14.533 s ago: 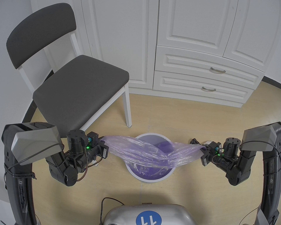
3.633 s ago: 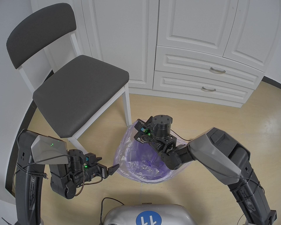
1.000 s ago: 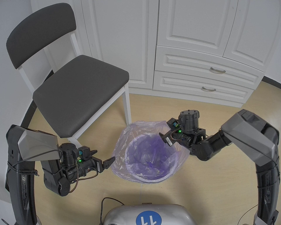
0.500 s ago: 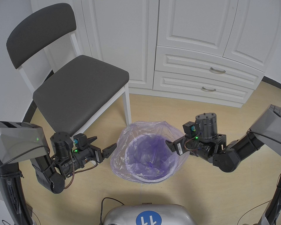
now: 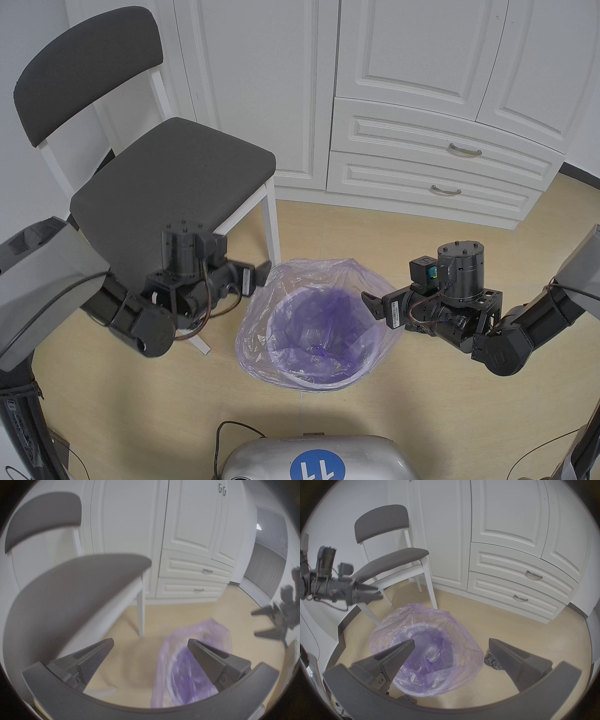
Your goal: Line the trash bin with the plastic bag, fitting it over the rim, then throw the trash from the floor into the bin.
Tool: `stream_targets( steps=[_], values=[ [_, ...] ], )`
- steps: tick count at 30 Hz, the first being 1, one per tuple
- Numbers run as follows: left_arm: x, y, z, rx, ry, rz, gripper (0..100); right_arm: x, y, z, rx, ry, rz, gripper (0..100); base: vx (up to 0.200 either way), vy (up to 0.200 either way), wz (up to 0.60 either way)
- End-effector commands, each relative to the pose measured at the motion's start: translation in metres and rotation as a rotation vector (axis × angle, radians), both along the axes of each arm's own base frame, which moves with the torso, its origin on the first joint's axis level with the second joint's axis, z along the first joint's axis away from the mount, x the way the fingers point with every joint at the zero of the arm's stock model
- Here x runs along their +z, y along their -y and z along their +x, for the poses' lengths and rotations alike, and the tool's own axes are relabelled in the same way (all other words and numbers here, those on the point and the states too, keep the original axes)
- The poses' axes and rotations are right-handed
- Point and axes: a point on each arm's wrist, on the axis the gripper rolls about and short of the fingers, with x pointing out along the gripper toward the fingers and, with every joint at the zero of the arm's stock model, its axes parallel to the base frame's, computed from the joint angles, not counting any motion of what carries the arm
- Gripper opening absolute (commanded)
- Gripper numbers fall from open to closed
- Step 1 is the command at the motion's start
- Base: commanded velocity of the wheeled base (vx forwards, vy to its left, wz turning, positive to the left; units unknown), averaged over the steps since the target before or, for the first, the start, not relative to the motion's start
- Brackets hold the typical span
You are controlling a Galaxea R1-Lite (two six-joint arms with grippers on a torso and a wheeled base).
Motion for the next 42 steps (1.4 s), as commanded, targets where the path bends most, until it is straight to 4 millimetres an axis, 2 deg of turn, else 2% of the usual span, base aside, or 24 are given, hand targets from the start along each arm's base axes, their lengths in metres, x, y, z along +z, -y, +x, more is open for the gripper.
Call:
stream_targets(
  steps=[1, 4, 5, 7, 9, 14, 20, 28, 31, 35, 39, 42],
  values=[
    [0.007, 0.029, 0.025, 0.084, 0.123, 0.052, 100, 0.004, 0.004, 0.009, -0.015, 0.011, 0.024, 100, 0.000, 0.000, 0.00],
    [-0.002, 0.028, 0.023, 0.081, 0.104, 0.057, 100, 0.000, 0.004, 0.018, -0.018, -0.002, -0.010, 100, 0.000, 0.000, 0.00],
    [-0.013, 0.024, 0.020, 0.084, 0.066, 0.063, 100, -0.005, 0.007, 0.024, -0.029, -0.027, -0.033, 100, 0.000, 0.000, 0.00],
    [-0.017, 0.019, 0.017, 0.100, 0.034, 0.036, 100, -0.010, 0.010, 0.026, -0.036, -0.058, -0.049, 100, 0.000, 0.000, 0.00],
    [-0.017, 0.018, 0.013, 0.106, 0.017, 0.012, 100, -0.013, 0.012, 0.027, -0.042, -0.075, -0.058, 100, 0.000, 0.000, 0.00],
    [-0.027, 0.010, -0.012, 0.090, -0.072, -0.014, 100, -0.015, 0.016, 0.029, -0.011, -0.119, -0.054, 100, 0.000, 0.000, 0.00],
    [-0.020, 0.002, -0.025, 0.077, -0.135, 0.017, 100, -0.016, 0.007, 0.037, -0.015, -0.183, -0.006, 100, 0.000, 0.000, 0.00],
    [-0.036, 0.000, -0.013, 0.093, -0.179, 0.035, 100, -0.040, 0.008, 0.066, -0.071, -0.215, 0.005, 100, 0.000, 0.000, 0.00],
    [-0.050, -0.001, -0.004, 0.104, -0.205, 0.046, 100, -0.051, 0.012, 0.078, -0.091, -0.229, 0.000, 100, 0.000, 0.000, 0.00],
    [-0.062, 0.001, 0.006, 0.114, -0.222, 0.033, 100, -0.053, 0.010, 0.089, -0.110, -0.225, 0.027, 100, 0.000, 0.000, 0.00],
    [-0.064, 0.003, 0.010, 0.111, -0.228, 0.001, 100, -0.053, 0.007, 0.095, -0.128, -0.221, 0.071, 100, 0.000, 0.000, 0.00],
    [-0.062, -0.007, 0.016, 0.084, -0.264, -0.038, 100, -0.058, 0.010, 0.105, -0.166, -0.258, 0.082, 100, 0.000, 0.000, 0.00]
  ],
)
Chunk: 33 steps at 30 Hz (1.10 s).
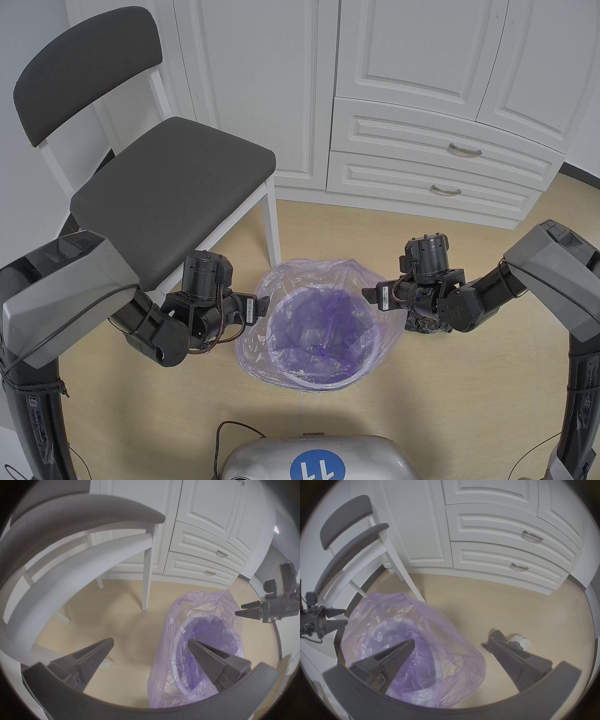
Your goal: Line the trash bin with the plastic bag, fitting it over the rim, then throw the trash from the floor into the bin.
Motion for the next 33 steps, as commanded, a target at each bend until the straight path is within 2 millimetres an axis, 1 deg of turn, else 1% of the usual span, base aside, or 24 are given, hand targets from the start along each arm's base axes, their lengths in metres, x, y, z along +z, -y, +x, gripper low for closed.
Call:
stream_targets(
  steps=[1, 3, 5, 9, 12, 15, 20, 26, 30, 33],
  values=[
    [-0.006, -0.009, 0.009, 0.004, -0.027, -0.019, 100, -0.014, 0.001, 0.012, -0.029, -0.036, -0.004, 100, 0.000, 0.000, 0.00],
    [-0.008, -0.011, 0.014, 0.018, -0.029, -0.028, 100, -0.019, 0.002, 0.016, -0.041, -0.037, -0.006, 100, 0.000, 0.000, 0.00],
    [-0.016, -0.012, 0.022, 0.032, -0.037, -0.041, 100, -0.022, 0.005, 0.023, -0.079, -0.024, -0.014, 100, 0.000, 0.000, 0.00],
    [-0.021, -0.011, 0.032, 0.061, -0.035, -0.084, 100, -0.017, 0.011, 0.031, -0.117, 0.006, -0.007, 100, 0.000, 0.000, 0.00],
    [-0.023, -0.014, 0.040, 0.084, -0.031, -0.110, 100, -0.010, 0.011, 0.035, -0.141, 0.031, 0.046, 100, 0.000, 0.000, 0.00],
    [-0.028, -0.017, 0.046, 0.097, -0.032, -0.116, 100, -0.009, 0.011, 0.037, -0.149, 0.038, 0.062, 100, 0.000, 0.000, 0.00],
    [-0.033, -0.018, 0.053, 0.118, -0.030, -0.134, 100, -0.018, 0.011, 0.044, -0.158, 0.032, 0.065, 100, 0.000, 0.000, 0.00],
    [-0.041, -0.014, 0.063, 0.142, -0.023, -0.177, 100, -0.031, 0.014, 0.061, -0.202, 0.040, 0.120, 100, 0.000, 0.000, 0.00],
    [-0.046, -0.010, 0.072, 0.170, -0.019, -0.219, 100, -0.039, 0.021, 0.075, -0.240, 0.053, 0.153, 100, 0.000, 0.000, 0.00],
    [-0.052, -0.007, 0.077, 0.208, -0.010, -0.220, 100, -0.040, 0.025, 0.083, -0.263, 0.064, 0.182, 100, 0.000, 0.000, 0.00]
  ],
)
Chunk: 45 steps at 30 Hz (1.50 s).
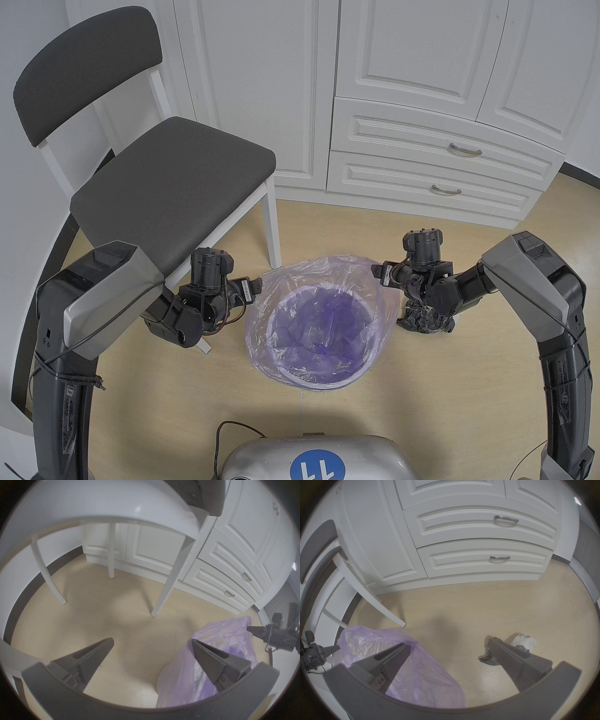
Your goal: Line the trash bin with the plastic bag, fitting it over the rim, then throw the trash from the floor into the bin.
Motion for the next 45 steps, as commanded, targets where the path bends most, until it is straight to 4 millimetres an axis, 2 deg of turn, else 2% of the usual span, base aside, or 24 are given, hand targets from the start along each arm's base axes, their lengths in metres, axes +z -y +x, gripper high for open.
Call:
stream_targets(
  steps=[1, 4, 12, 13, 18, 22, 24, 27, 30, 33, 37, 45],
  values=[
    [-0.016, 0.004, 0.007, 0.025, -0.010, 0.002, 100, -0.016, 0.007, 0.012, -0.029, -0.006, 0.017, 100, 0.000, 0.000, 0.00],
    [-0.029, 0.007, 0.013, 0.053, -0.012, 0.016, 100, -0.024, 0.011, 0.019, -0.051, -0.007, 0.038, 100, 0.000, 0.000, 0.00],
    [-0.038, 0.007, 0.015, 0.054, -0.030, 0.025, 100, -0.036, 0.011, 0.022, -0.053, -0.020, 0.034, 100, 0.000, 0.000, 0.00],
    [-0.044, 0.006, 0.013, 0.057, -0.074, 0.044, 100, -0.042, 0.011, 0.022, -0.051, -0.033, 0.026, 100, 0.000, 0.000, 0.00],
    [-0.048, 0.002, 0.009, 0.060, -0.158, 0.079, 100, -0.052, 0.011, 0.021, -0.046, -0.061, 0.012, 100, 0.000, 0.000, 0.00],
    [-0.041, 0.000, 0.008, 0.061, -0.170, 0.083, 100, -0.051, 0.010, 0.019, -0.043, -0.066, 0.010, 100, 0.000, 0.000, 0.00],
    [-0.035, 0.000, 0.006, 0.060, -0.161, 0.079, 100, -0.047, 0.008, 0.015, -0.036, -0.061, 0.010, 100, 0.000, 0.000, 0.00],
    [-0.020, 0.000, 0.002, 0.058, -0.142, 0.070, 100, -0.019, 0.001, -0.001, -0.013, -0.045, 0.012, 100, 0.000, 0.000, 0.00],
    [-0.006, 0.000, -0.004, 0.047, -0.131, 0.064, 100, 0.011, -0.006, -0.022, 0.027, -0.027, -0.005, 100, 0.000, 0.000, 0.00],
    [0.002, -0.002, -0.010, 0.043, -0.128, 0.064, 100, 0.025, -0.009, -0.046, 0.082, -0.039, -0.081, 100, 0.000, 0.000, 0.00],
    [0.001, -0.003, -0.015, 0.038, -0.139, 0.072, 100, 0.028, -0.005, -0.062, 0.122, -0.063, -0.157, 100, 0.000, 0.000, 0.00],
    [-0.002, -0.004, -0.018, 0.037, -0.141, 0.079, 100, 0.030, 0.013, -0.065, 0.137, -0.077, -0.228, 100, 0.000, 0.000, 0.00]
  ],
)
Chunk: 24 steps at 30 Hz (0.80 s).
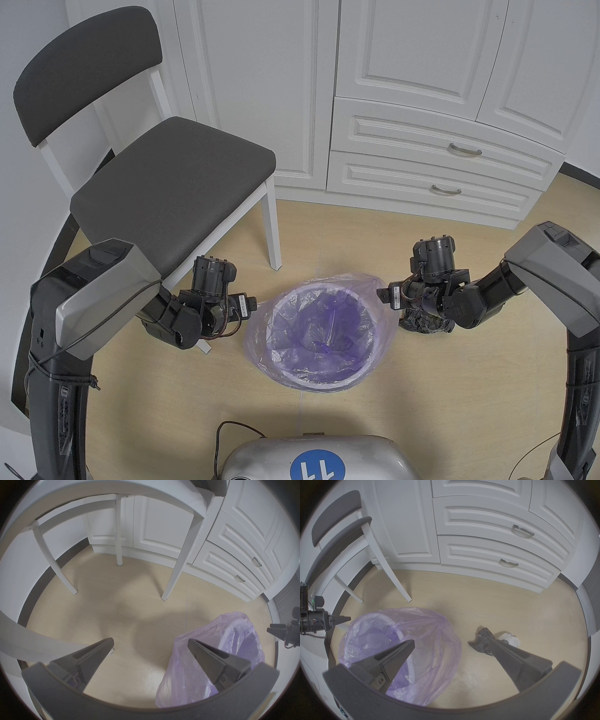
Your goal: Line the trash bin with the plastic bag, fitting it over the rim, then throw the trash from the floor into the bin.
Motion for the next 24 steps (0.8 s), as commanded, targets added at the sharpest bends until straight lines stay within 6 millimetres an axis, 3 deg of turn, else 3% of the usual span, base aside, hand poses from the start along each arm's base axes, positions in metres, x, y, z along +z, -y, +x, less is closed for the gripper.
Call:
stream_targets(
  steps=[1, 9, 14, 18, 24],
  values=[
    [0.007, -0.001, -0.001, 0.001, 0.014, -0.002, 100, 0.015, 0.010, -0.007, -0.005, 0.016, -0.004, 100, 0.000, 0.000, 0.00],
    [0.016, -0.017, -0.016, 0.028, -0.009, 0.014, 100, 0.023, 0.025, -0.020, 0.061, 0.064, 0.002, 100, 0.000, 0.000, 0.00],
    [0.032, -0.026, -0.034, 0.041, 0.015, 0.007, 100, 0.037, 0.025, -0.046, 0.136, 0.069, 0.022, 100, 0.000, 0.000, 0.00],
    [0.035, -0.026, -0.038, 0.051, 0.035, 0.008, 100, 0.035, 0.030, -0.062, 0.157, 0.045, -0.010, 100, 0.000, 0.000, 0.00],
    [0.030, -0.025, -0.044, 0.078, 0.024, 0.034, 100, 0.043, 0.041, -0.053, 0.165, 0.076, 0.026, 100, 0.000, 0.000, 0.00]
  ],
)
